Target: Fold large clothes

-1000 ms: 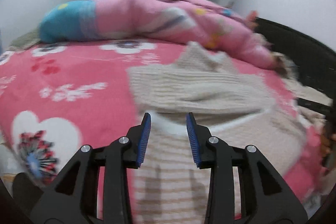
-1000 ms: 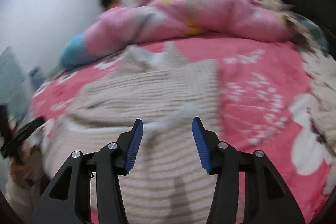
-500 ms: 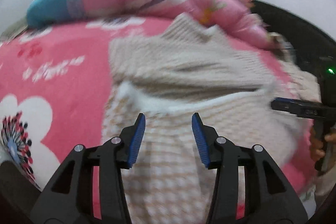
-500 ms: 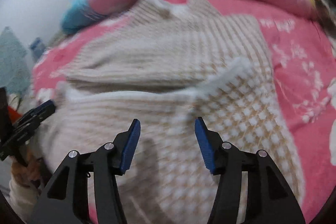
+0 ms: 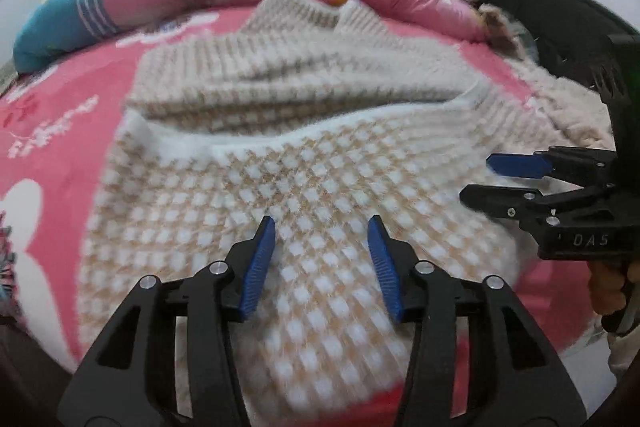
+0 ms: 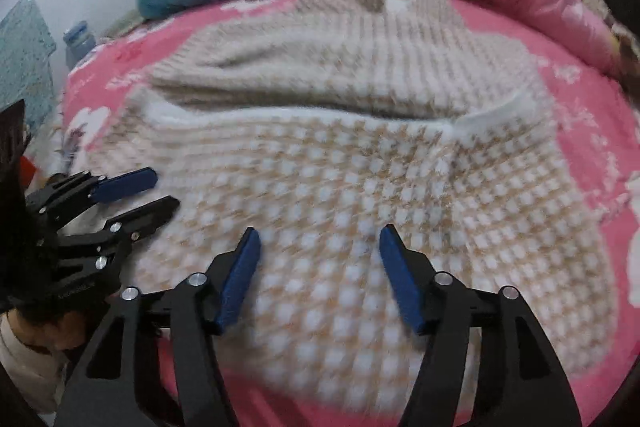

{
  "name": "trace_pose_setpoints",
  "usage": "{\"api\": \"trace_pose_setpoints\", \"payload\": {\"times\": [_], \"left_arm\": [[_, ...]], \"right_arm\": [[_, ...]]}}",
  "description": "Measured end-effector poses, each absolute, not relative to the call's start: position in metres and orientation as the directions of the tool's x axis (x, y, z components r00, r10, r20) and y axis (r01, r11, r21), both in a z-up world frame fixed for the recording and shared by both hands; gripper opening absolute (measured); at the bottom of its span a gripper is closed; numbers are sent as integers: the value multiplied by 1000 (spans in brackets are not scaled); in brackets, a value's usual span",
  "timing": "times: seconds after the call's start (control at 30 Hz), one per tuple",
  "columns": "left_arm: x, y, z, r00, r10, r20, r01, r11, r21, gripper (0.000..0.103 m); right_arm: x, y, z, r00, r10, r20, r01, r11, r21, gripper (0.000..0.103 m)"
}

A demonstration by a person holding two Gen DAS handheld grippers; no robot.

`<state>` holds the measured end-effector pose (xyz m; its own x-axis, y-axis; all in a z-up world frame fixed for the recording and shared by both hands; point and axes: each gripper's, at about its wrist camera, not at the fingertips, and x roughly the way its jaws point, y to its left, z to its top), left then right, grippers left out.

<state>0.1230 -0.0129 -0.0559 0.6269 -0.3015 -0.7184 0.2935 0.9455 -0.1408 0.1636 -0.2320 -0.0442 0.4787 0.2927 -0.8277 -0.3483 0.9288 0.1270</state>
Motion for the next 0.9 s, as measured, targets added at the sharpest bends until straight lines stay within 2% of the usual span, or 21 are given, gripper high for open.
{"api": "trace_pose_setpoints", "payload": {"times": [0.1,0.17,0.27,0.4,0.47,0.53,0.6,0.63,0.73,0.83,0.9], "left_arm": [[105,-4,-50,641,-304,-705,300,945,-135,48],[108,-7,-72,599,-249,-761,265,959,-105,52],[110,-19,-89,635,-200,-746,257,966,-40,53],[101,-9,-59,650,-236,-723,223,968,-115,52],[94,3,-56,682,-195,-705,176,979,-101,56],[103,15,-78,636,-142,-758,118,989,-87,62],[104,24,-90,638,-185,-747,121,983,-139,64],[104,23,-87,639,-176,-749,121,984,-128,64],[104,16,-80,626,-133,-768,105,991,-86,63],[102,16,-79,619,-130,-775,86,991,-98,64],[101,13,-77,618,-113,-778,73,994,-86,65]], "right_arm": [[132,-221,-29,519,302,-799,-414,907,74,61],[128,-212,-50,508,228,-830,-404,915,4,61],[132,-202,-76,529,190,-827,-391,920,-38,65],[129,-207,-45,544,197,-816,-358,934,-13,65],[116,-212,-34,580,186,-793,-342,939,-30,64],[120,-217,-49,564,151,-812,-318,947,-45,65],[128,-221,-80,530,179,-829,-313,950,6,67],[130,-226,-84,522,207,-828,-307,951,44,67],[130,-242,-60,512,266,-817,-270,952,141,66],[124,-265,-39,606,187,-773,-203,976,77,66],[129,-285,-45,614,125,-779,-136,989,52,67]]}}
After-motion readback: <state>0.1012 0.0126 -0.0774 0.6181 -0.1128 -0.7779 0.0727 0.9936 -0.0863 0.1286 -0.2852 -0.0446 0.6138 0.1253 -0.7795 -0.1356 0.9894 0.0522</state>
